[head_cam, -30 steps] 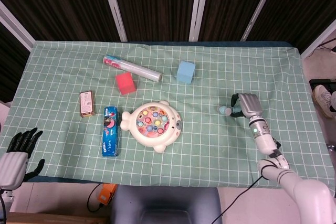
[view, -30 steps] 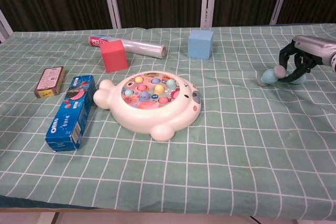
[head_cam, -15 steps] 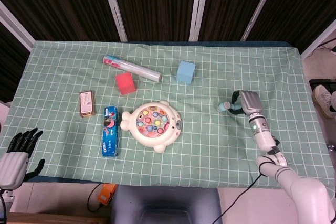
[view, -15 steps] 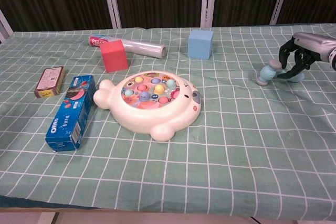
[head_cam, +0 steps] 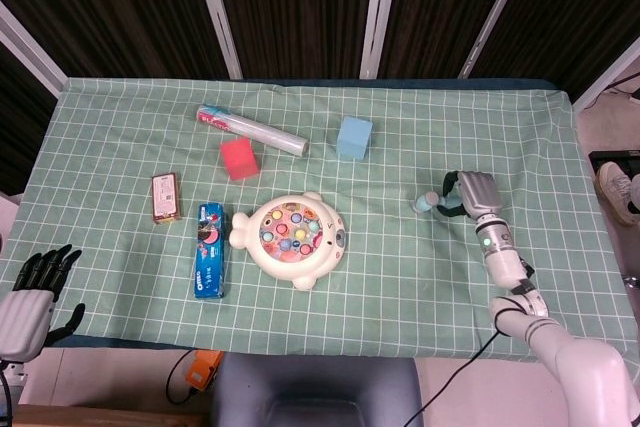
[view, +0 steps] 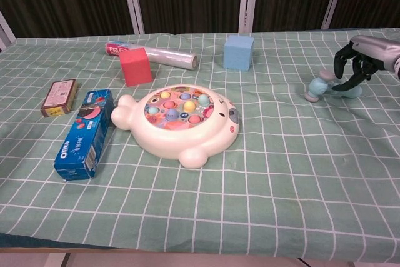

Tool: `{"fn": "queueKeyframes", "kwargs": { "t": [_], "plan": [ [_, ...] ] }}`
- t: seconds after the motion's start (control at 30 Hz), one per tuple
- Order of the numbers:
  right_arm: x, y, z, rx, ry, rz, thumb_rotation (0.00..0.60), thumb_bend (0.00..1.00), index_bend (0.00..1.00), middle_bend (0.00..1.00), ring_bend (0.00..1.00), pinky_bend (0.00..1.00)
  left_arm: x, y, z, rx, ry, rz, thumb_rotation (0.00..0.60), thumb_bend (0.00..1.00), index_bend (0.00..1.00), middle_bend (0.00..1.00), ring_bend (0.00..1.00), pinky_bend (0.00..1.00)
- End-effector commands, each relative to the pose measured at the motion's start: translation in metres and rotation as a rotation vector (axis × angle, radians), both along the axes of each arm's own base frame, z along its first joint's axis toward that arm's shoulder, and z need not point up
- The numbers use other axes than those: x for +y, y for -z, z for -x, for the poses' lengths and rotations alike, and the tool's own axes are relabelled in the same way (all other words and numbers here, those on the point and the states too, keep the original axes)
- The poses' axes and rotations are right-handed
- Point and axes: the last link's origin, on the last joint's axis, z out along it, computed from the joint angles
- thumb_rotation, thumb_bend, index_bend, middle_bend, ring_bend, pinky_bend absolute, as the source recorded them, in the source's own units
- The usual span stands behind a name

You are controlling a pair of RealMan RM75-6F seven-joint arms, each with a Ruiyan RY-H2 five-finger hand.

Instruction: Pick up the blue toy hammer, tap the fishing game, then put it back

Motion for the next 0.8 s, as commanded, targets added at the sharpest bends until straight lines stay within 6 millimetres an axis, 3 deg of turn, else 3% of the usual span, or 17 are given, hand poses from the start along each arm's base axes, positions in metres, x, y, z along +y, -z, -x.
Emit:
{"fn": "queueKeyframes", "kwargs": {
  "t": [0.03, 0.2, 0.3, 0.37, 0.43, 0.53, 0.6, 0.7, 0.8],
  "plan": [
    [0.001, -0.005, 0.001, 0.004, -0.009, 0.013, 0.600, 0.35, 0.70, 0.60, 0.71, 0.74, 0.000, 0.000, 0.000, -0.001, 0.001, -0.001, 0.600, 0.40, 0.00, 0.04, 0.00, 0.05],
    [0.008, -0.023, -0.003, -0.001, -0.076, 0.054, 0.600, 0.34, 0.67, 0.58, 0.69, 0.73, -0.002, -0.001, -0.001, -0.004, 0.006, -0.003, 0.600, 0.40, 0.00, 0.04, 0.00, 0.05],
    [0.030, -0.039, -0.010, 0.010, -0.189, 0.072, 0.600, 0.34, 0.56, 0.50, 0.59, 0.64, -0.002, -0.002, -0.001, -0.007, 0.011, -0.011, 0.600, 0.40, 0.00, 0.04, 0.00, 0.05],
    [0.057, -0.052, -0.013, 0.043, -0.254, 0.070, 0.600, 0.34, 0.40, 0.36, 0.41, 0.51, -0.002, -0.003, -0.001, -0.008, 0.015, -0.016, 0.600, 0.40, 0.00, 0.02, 0.00, 0.05],
    [0.102, -0.071, -0.014, 0.123, -0.273, 0.073, 0.600, 0.34, 0.26, 0.20, 0.23, 0.37, -0.001, -0.003, -0.002, -0.008, 0.023, -0.024, 0.600, 0.40, 0.00, 0.00, 0.00, 0.05],
    [0.172, -0.096, -0.019, 0.247, -0.207, 0.108, 0.600, 0.34, 0.16, 0.05, 0.05, 0.18, -0.001, -0.002, -0.002, -0.006, 0.027, -0.021, 0.600, 0.40, 0.00, 0.00, 0.00, 0.05],
    [0.208, -0.105, -0.024, 0.259, -0.183, 0.157, 0.600, 0.32, 0.12, 0.02, 0.01, 0.13, -0.001, -0.001, -0.002, -0.003, 0.031, -0.020, 0.600, 0.40, 0.00, 0.00, 0.00, 0.05],
    [0.240, -0.103, -0.017, 0.237, -0.155, 0.177, 0.600, 0.30, 0.08, 0.01, 0.00, 0.12, -0.001, 0.000, -0.003, -0.002, 0.042, -0.019, 0.600, 0.40, 0.00, 0.00, 0.00, 0.05],
    [0.251, -0.098, -0.010, 0.243, -0.142, 0.178, 0.600, 0.29, 0.07, 0.00, 0.00, 0.11, -0.003, 0.001, -0.004, 0.000, 0.046, -0.014, 0.600, 0.40, 0.00, 0.00, 0.00, 0.05]
  ]
}}
